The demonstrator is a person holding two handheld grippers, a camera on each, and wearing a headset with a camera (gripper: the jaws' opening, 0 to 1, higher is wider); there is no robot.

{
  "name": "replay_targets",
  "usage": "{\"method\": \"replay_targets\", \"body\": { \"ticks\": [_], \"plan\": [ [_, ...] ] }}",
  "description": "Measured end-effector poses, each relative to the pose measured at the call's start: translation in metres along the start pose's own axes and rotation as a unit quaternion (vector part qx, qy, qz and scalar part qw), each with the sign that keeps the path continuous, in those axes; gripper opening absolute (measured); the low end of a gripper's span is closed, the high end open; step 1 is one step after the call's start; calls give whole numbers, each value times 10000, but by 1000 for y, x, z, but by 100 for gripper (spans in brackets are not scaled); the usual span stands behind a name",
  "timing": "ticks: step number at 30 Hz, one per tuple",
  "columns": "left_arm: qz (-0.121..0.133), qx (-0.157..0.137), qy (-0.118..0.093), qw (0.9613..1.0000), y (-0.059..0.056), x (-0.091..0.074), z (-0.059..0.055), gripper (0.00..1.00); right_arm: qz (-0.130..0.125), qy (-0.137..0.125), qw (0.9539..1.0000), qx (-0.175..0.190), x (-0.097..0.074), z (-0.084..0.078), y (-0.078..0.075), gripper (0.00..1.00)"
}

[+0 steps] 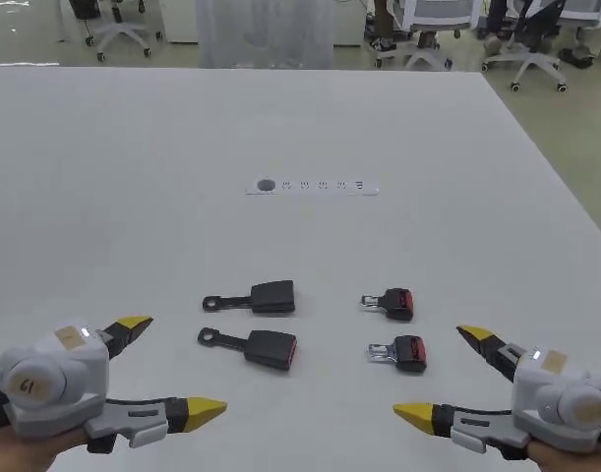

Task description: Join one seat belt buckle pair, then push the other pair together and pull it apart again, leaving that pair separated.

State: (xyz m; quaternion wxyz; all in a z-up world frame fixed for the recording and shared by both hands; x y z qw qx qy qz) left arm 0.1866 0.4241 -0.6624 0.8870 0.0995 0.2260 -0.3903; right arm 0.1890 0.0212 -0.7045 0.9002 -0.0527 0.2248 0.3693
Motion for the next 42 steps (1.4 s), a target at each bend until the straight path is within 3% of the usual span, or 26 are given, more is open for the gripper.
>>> {"method": "replay_targets", "body": {
  "ticks": [25,42],
  "plan": [
    [-74,-10,102,9999,1,5,-7,97,-21,86,9999,74,-1,-9,-2,93],
    [-55,-62,131,9999,-1,1,-12,97,-99,112,9999,86,-7,-13,-7,93]
  ]
}}
Point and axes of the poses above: the centre of the closed fingertips' face, and the gripper's own axes: x roughly forward along the fingers, y roughly to its left, z roughly out of its top, the point moved 10 cm from there along -x, roughly backward along the fingers, and after that the axes turned 4 degrees about x, right-handed, at the moved point
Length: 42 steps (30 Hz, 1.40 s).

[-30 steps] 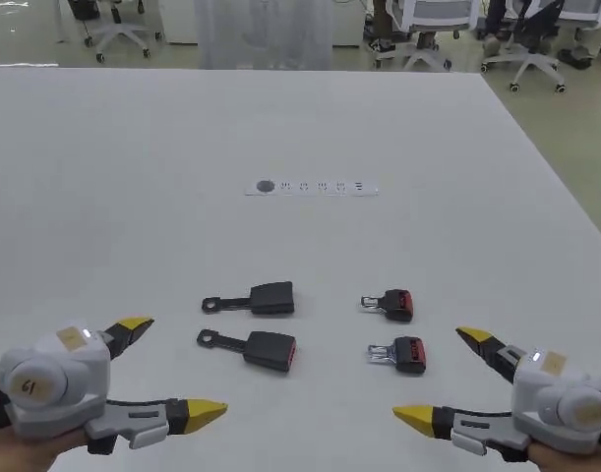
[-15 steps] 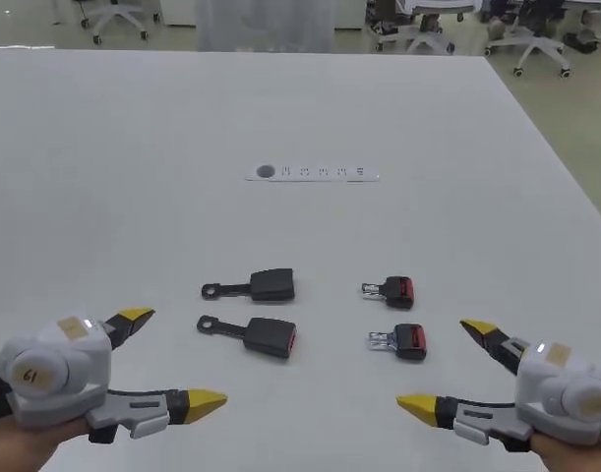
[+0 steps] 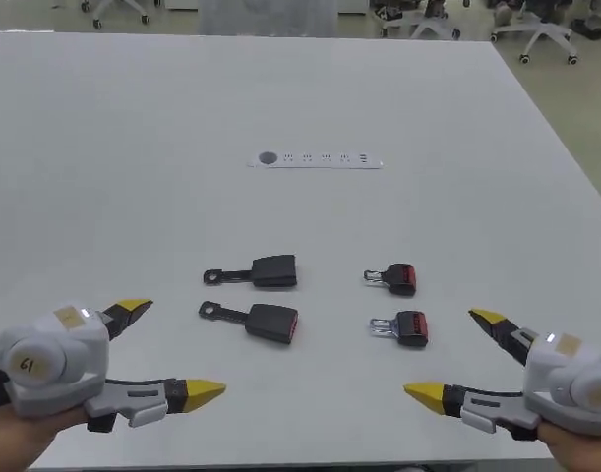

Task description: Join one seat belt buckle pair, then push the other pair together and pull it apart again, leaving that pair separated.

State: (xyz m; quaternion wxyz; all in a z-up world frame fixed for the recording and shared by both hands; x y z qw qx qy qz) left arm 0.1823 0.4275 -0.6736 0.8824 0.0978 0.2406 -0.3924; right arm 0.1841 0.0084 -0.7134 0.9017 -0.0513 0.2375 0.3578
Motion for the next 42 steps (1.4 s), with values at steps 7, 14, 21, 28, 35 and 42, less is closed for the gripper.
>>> {"method": "replay_targets", "body": {
  "ticks": [7,14,21,28,35,42],
  "plan": [
    [-40,119,140,9998,2,1,-5,97,-6,61,10000,22,0,-5,0,93],
    [-174,346,275,9989,-1,4,-5,97,16,154,9999,16,2,-12,0,93],
    [-345,597,403,9968,0,9,0,97,24,188,9998,-62,2,-9,-7,92],
    [-507,780,479,9945,2,15,6,95,21,275,9995,-153,4,-8,-9,92],
    [-671,935,554,9918,3,22,10,95,73,300,9994,-177,6,-6,-11,91],
    [-795,1078,629,9890,6,30,16,94,143,350,9990,-232,9,-5,-18,90]
  ]
}}
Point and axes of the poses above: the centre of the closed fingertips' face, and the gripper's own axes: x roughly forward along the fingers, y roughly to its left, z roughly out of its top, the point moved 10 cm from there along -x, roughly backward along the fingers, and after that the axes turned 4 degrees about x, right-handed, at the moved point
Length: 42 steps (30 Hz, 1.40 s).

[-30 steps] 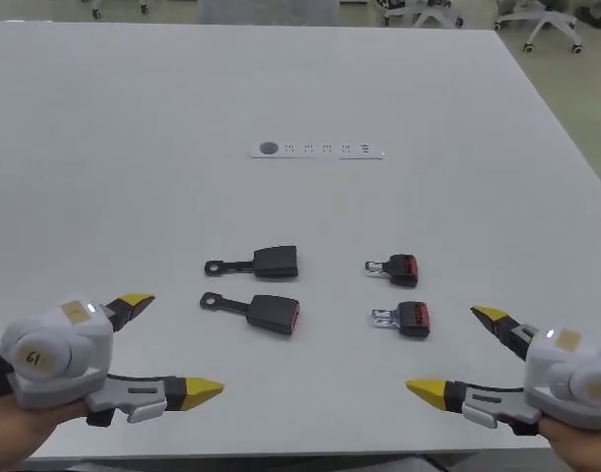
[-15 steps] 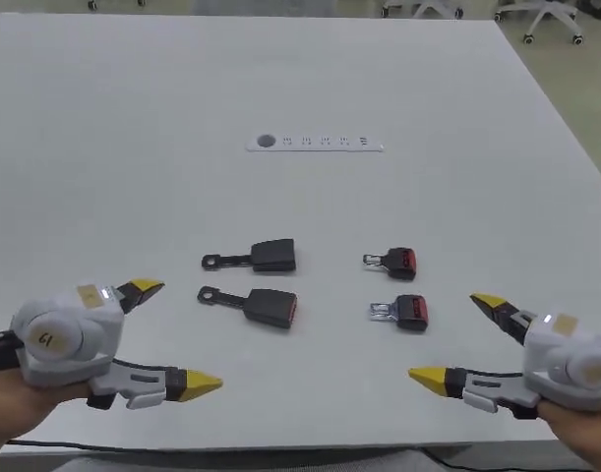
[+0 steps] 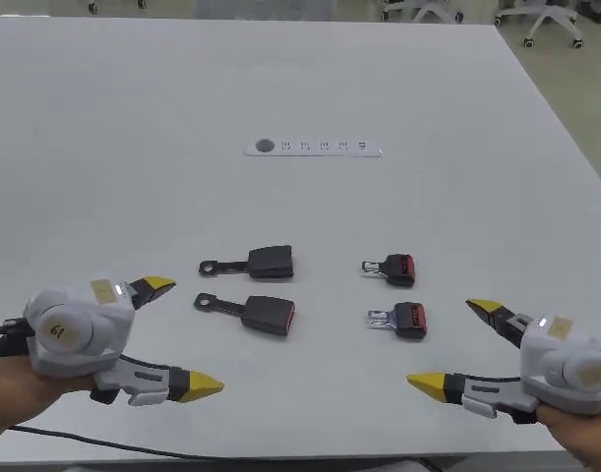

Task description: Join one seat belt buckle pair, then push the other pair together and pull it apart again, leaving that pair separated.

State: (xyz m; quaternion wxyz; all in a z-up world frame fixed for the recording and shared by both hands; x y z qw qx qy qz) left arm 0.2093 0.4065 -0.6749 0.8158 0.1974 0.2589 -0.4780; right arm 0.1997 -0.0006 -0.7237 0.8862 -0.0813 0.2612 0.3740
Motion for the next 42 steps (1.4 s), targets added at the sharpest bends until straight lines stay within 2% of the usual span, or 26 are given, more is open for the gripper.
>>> {"method": "replay_targets", "body": {
  "ticks": [9,17,24,31,37,42],
  "plan": [
    [-149,185,113,9997,8,11,4,93,179,142,9997,-77,7,1,-8,90],
    [-234,211,179,9993,19,20,3,92,330,303,9989,-104,15,2,-16,87],
    [-364,179,226,9989,28,35,-4,92,467,436,9979,-105,26,1,-26,86],
    [-510,276,276,9979,35,49,-7,90,579,605,9964,-106,36,-2,-35,86],
    [-651,300,343,9968,42,64,-10,89,716,792,9942,-95,45,-7,-42,84],
    [-788,365,436,9953,44,76,-11,86,846,966,9917,-84,52,-13,-48,83]
  ]
}}
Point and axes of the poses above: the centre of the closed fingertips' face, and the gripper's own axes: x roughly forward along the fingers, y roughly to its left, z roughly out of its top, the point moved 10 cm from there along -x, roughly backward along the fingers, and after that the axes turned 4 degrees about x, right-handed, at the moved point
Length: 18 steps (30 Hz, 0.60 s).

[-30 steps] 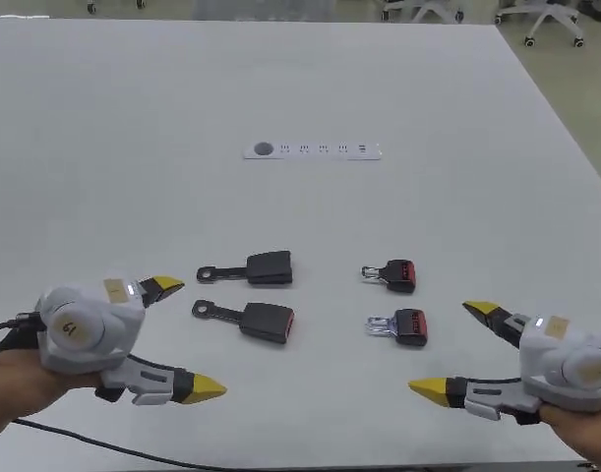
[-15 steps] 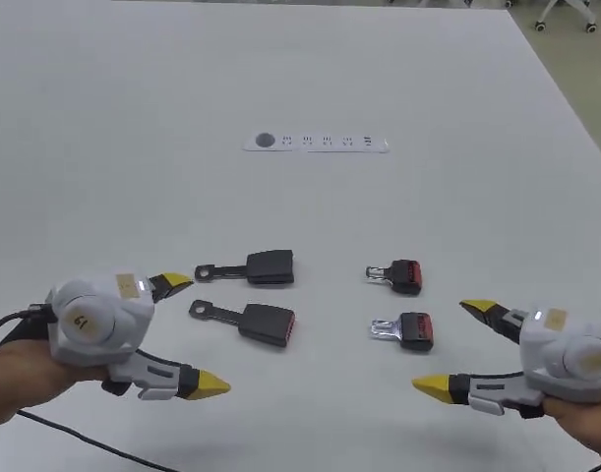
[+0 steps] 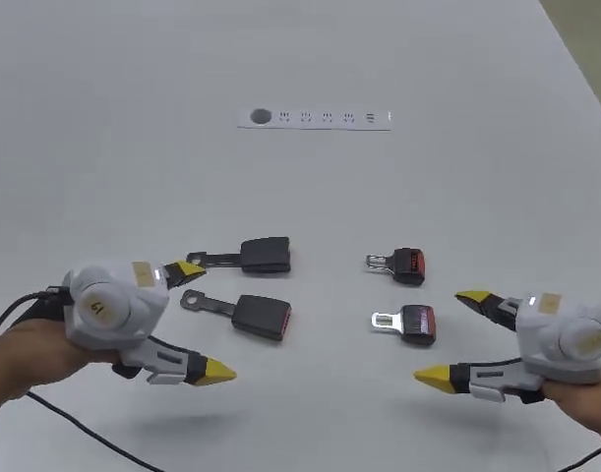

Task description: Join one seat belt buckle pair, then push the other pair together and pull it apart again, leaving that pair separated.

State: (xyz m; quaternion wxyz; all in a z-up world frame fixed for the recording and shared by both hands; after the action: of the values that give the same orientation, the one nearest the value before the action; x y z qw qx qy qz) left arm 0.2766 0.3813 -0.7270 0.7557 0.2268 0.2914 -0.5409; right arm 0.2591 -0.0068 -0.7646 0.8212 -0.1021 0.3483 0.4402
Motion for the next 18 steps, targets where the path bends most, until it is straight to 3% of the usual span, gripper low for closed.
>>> {"method": "replay_targets", "body": {
  "ticks": [5,11,18],
  "plan": [
    [-156,57,80,9998,2,13,-1,84,102,77,9999,6,6,-1,-5,82],
    [-367,128,232,9990,10,33,-10,80,342,276,9990,-82,14,-2,-12,79],
    [-517,259,371,9976,19,52,-10,75,553,455,9972,-204,21,0,-18,74]
  ]
}}
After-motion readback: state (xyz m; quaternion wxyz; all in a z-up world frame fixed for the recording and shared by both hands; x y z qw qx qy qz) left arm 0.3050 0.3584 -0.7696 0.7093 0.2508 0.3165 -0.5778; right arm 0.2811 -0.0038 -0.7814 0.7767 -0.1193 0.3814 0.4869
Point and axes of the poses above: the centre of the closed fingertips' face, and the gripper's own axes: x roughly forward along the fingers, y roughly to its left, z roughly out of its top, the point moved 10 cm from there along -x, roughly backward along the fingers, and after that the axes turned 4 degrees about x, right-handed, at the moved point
